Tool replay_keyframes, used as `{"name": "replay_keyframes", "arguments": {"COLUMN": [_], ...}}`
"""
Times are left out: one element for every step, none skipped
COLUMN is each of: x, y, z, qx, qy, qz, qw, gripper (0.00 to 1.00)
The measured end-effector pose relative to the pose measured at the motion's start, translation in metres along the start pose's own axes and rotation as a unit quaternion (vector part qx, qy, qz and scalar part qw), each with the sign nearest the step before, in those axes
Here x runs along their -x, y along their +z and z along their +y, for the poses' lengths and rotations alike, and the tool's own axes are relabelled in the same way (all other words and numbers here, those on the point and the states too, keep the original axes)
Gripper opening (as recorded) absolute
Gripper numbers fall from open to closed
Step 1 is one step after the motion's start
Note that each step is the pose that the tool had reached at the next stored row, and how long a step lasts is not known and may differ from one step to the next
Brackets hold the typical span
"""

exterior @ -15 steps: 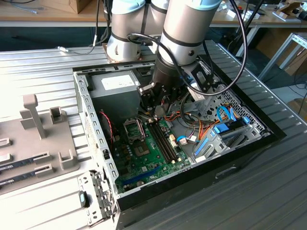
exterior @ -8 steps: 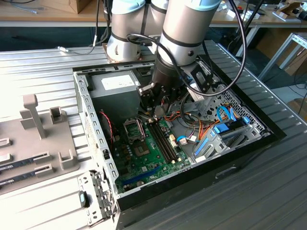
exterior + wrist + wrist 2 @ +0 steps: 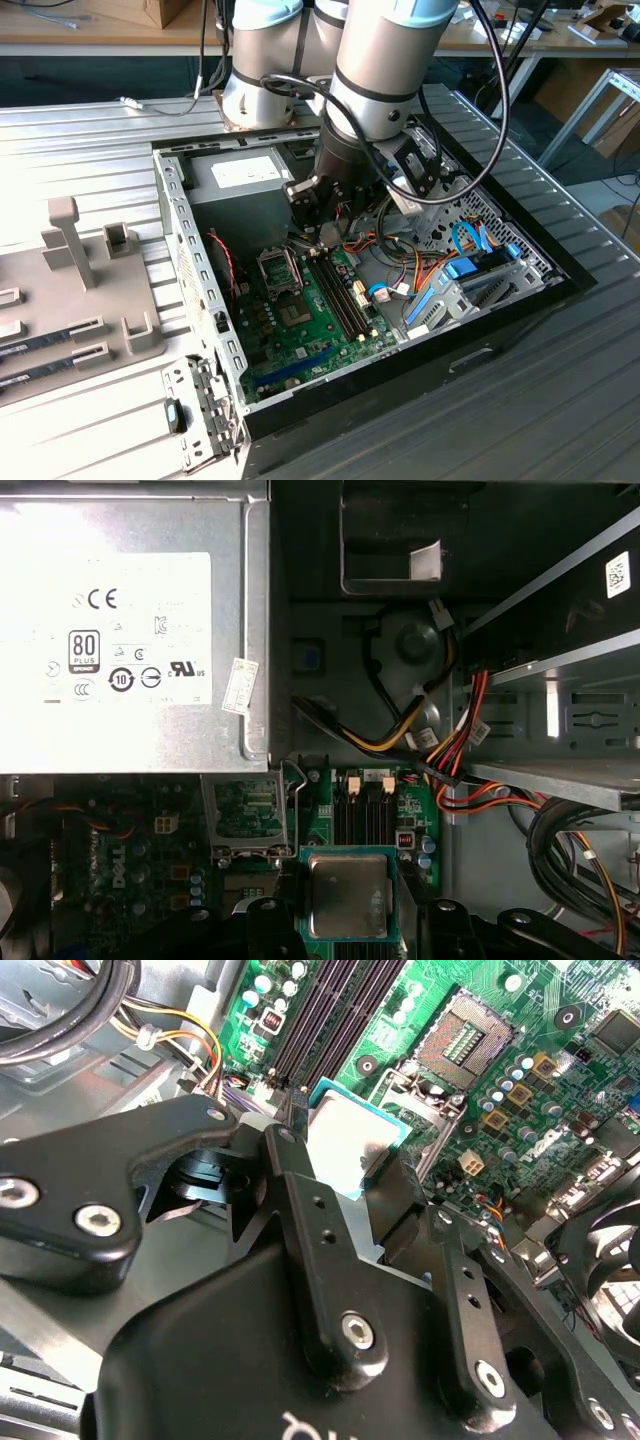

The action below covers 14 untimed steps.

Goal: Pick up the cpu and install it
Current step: 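Place the cpu into insertion slot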

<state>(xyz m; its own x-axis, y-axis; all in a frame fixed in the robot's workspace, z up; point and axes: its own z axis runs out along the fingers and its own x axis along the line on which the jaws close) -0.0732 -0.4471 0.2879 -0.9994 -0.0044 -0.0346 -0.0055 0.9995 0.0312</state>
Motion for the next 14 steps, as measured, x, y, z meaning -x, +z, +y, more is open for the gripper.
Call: {"name": "replay_keyframes", "arguments": {"x": [-0.0001,-0.0002,-0.0003,-0.0004,-0.0005,-0.0006,-0.0008,-0.0011,-0.0011,-0.0012,-0.0013,-0.0014,-0.0015,-0.0017], "y": [0.0002,0.0003,0.0004,0.0005,0.0007,0.0008,0.0009,0.0013,0.0013,0.0015,0.0016,0.0017,0.0019,0.0021], "z": [0.0,0.0,0.0,0.0,0.0,0.0,0.0,0.0,0.0,0.0,0.0,0.0,-0.0001,-0.0001], "qx": [0.0,0.0,0.0,0.0,0.0,0.0,0.0,0.0,0.0,0.0,0.0,0.0,0.0,0.0], "qy": [0.0,0.0,0.0,0.0,0.0,0.0,0.0,0.0,0.0,0.0,0.0,0.0,0.0,0.0], "qz": [0.0,0.0,0.0,0.0,0.0,0.0,0.0,0.0,0.0,0.0,0.0,0.0,0.0,0.0], "qw": [1.0,1.0,1.0,1.0,1.0,1.0,1.0,1.0,1.0,1.0,1.0,1.0,1.0,1.0], "gripper": [0.47,0.47,0.47,0.47,0.47,0.47,0.47,0.47,0.47,0.47,0.47,0.47,0.47,0.47]}}
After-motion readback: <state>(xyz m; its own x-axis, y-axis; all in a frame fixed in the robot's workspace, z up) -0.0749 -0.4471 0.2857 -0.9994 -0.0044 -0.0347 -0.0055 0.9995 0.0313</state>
